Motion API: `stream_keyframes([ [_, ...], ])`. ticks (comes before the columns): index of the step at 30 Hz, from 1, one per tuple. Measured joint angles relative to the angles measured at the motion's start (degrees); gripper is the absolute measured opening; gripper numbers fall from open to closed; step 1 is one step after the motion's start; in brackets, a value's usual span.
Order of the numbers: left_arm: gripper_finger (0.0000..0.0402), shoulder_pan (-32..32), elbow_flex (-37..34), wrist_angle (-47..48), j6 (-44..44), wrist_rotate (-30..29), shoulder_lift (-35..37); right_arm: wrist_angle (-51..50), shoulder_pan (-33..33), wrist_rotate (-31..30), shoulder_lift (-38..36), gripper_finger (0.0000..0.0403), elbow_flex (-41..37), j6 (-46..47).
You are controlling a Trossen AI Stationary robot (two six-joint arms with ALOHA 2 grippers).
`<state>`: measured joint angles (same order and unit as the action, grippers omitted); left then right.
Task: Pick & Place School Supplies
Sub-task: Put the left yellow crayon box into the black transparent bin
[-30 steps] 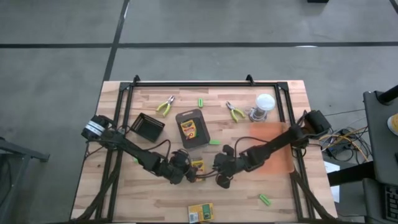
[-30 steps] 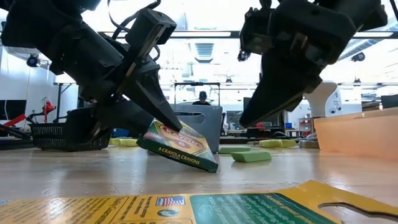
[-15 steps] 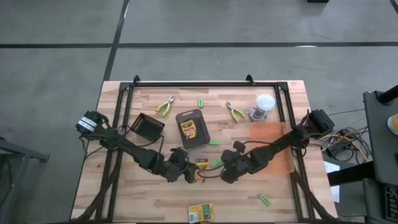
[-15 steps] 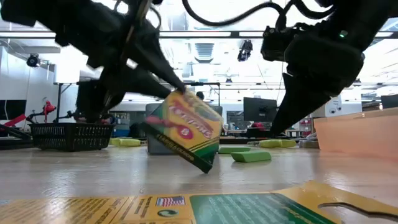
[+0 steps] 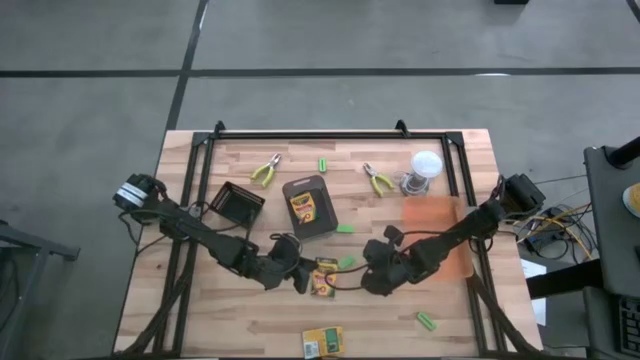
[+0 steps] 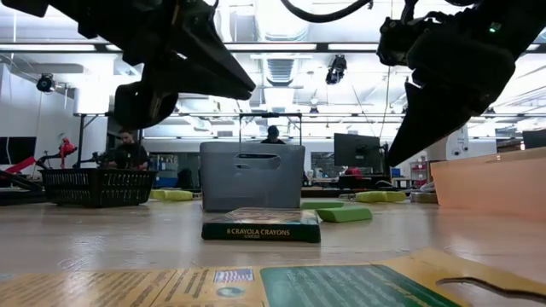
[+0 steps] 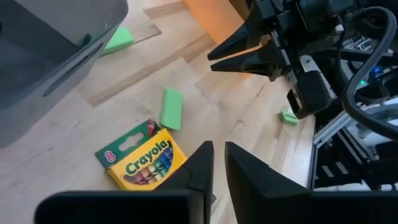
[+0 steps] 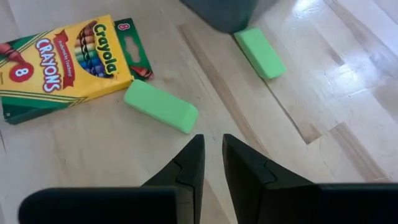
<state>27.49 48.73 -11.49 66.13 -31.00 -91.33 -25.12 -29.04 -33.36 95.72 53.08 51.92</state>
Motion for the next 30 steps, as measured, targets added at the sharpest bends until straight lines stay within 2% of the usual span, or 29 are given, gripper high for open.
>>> stream_keyframes([
  [6, 0.0037, 0.0, -0.1, 0.0, -2.9, 0.1, 0.0, 0.0, 0.0, 0.0, 0.0, 0.0057, 0.0, 0.0],
  [9, 0.0037, 0.0, -0.2, 0.5, -5.4, 2.6, 0.0, 0.0, 0.0, 0.0, 0.0, 0.0057, 0.0, -0.2],
  [11, 0.0037, -0.2, -0.2, 1.6, -12.2, 6.3, 0.0, 0.1, 0.0, 0.1, 0.0, 0.0057, 0.0, -0.8],
  [14, 0.0037, -0.2, -0.3, 4.4, -29.0, 11.8, -0.1, 1.5, -0.2, 0.9, 0.0, 0.0057, 0.0, -1.0],
  [17, 0.0037, 0.7, -0.3, 5.2, -32.5, 14.6, -1.2, 7.3, -0.4, 2.2, 0.0, 0.0057, 0.0, -4.1],
  [20, 0.0037, 0.9, -0.3, 4.9, -27.9, 14.4, -2.4, 17.6, -0.4, 2.7, 0.6, 0.0057, 0.0, -11.8],
  [24, 0.0037, 0.7, -0.3, 4.9, -14.2, 10.1, -4.4, 29.7, -0.3, 5.1, 3.4, 0.0057, 0.0, -20.9],
  [26, 0.0037, 0.6, -0.3, 4.9, -6.6, 8.1, -4.8, 31.3, -0.1, 5.6, 4.7, 0.0057, 0.0, -22.9],
  [30, 0.0037, 0.2, -0.3, 4.5, 10.6, 7.9, -5.0, 31.3, 1.1, 5.5, 6.4, 0.0057, -0.1, -22.6],
])
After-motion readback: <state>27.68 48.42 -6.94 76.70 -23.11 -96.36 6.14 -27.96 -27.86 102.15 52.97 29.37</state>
